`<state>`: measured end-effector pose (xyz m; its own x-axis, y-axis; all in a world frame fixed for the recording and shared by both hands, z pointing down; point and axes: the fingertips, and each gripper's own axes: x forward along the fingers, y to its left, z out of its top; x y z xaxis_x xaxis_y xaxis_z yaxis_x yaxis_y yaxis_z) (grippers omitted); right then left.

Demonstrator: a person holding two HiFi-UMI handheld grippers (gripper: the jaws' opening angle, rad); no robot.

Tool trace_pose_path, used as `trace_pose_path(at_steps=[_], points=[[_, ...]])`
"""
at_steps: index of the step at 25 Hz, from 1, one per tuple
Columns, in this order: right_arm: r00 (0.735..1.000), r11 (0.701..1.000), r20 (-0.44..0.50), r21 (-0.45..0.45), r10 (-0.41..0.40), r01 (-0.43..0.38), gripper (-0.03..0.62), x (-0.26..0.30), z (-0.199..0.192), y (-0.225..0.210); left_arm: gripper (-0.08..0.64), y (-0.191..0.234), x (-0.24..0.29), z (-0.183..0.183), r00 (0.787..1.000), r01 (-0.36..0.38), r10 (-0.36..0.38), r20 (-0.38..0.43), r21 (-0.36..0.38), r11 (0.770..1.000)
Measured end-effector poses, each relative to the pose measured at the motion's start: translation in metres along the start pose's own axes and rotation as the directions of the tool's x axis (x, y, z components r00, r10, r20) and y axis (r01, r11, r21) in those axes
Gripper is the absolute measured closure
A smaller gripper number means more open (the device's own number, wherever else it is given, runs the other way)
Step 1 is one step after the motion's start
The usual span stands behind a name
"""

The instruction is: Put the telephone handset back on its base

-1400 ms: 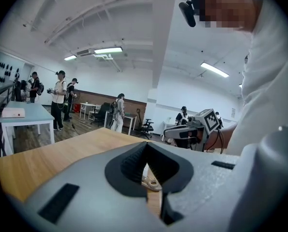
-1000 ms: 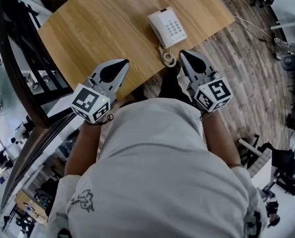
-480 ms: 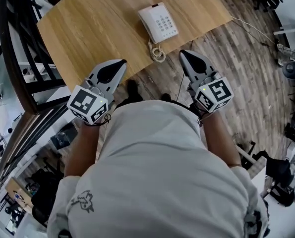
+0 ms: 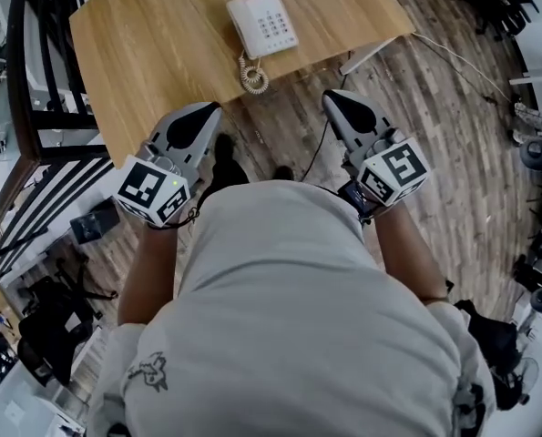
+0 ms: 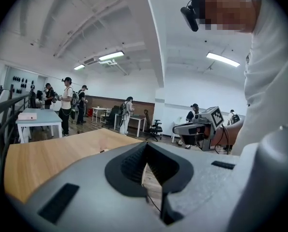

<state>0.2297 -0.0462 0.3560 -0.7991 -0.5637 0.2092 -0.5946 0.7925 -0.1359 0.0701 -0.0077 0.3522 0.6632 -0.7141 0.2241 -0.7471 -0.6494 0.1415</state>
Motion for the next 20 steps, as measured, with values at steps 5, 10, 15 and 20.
trace_pose_path(at_steps=[5,10,15,20], points=[[0.999,0.999,0.004,-0.010,0.041,-0.041,0.588,-0.030,-0.002,0.002,0.554,-0.031,-0.013,-0.005,0.999,-0.040,0.040,0.001,-0.033,0.999],[0.998,0.998,0.010,-0.014,0.058,-0.058,0.588,-0.044,0.000,0.019,0.554,-0.041,-0.027,-0.002,0.998,-0.069,0.069,0.001,-0.004,0.998],[0.998,0.998,0.017,-0.025,0.053,-0.053,0.588,-0.050,0.003,0.041,0.554,-0.048,-0.038,0.004,0.998,-0.065,0.065,0.004,0.047,0.997],[0.999,0.999,0.021,-0.040,0.036,-0.035,0.588,-0.050,0.008,0.066,0.554,-0.051,-0.057,0.005,0.999,-0.044,0.044,0.013,0.059,0.997]])
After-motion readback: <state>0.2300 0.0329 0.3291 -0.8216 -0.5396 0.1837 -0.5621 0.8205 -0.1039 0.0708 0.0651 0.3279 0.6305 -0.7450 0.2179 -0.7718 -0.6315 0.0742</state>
